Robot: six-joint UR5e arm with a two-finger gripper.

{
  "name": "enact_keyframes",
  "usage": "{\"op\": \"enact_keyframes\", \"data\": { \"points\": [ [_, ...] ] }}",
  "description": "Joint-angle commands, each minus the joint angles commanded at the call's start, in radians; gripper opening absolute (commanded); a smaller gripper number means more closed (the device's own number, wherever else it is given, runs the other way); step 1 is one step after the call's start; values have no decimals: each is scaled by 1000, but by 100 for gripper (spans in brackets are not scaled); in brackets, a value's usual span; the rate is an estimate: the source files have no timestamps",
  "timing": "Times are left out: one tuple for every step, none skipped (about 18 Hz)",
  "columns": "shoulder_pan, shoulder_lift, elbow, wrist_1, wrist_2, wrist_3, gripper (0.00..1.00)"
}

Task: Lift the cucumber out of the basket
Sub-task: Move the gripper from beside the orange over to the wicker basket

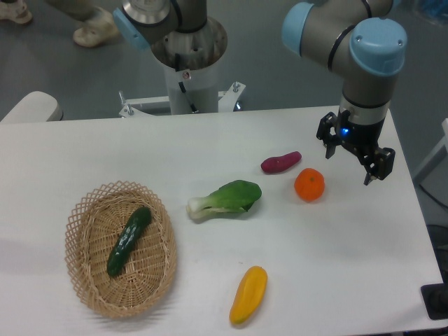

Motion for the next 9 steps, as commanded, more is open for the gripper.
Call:
{"op": "enact_keyframes", "data": {
  "points": [
    [0,0,-2,0,0,0,100],
    [-2,0,0,0,0,0,100],
    [-5,2,0,0,-2,0,100],
    [-8,2,-2,-2,-8,-6,100],
    [-17,3,-2,-3,-15,-17,100],
    [-35,8,-6,-6,-17,-26,100],
    [-50,15,-17,-8,-15,-58,100],
    [-69,18,-21,-8,-17,-90,100],
    [-99,18,-21,-9,-17,-112,100]
  ]
}}
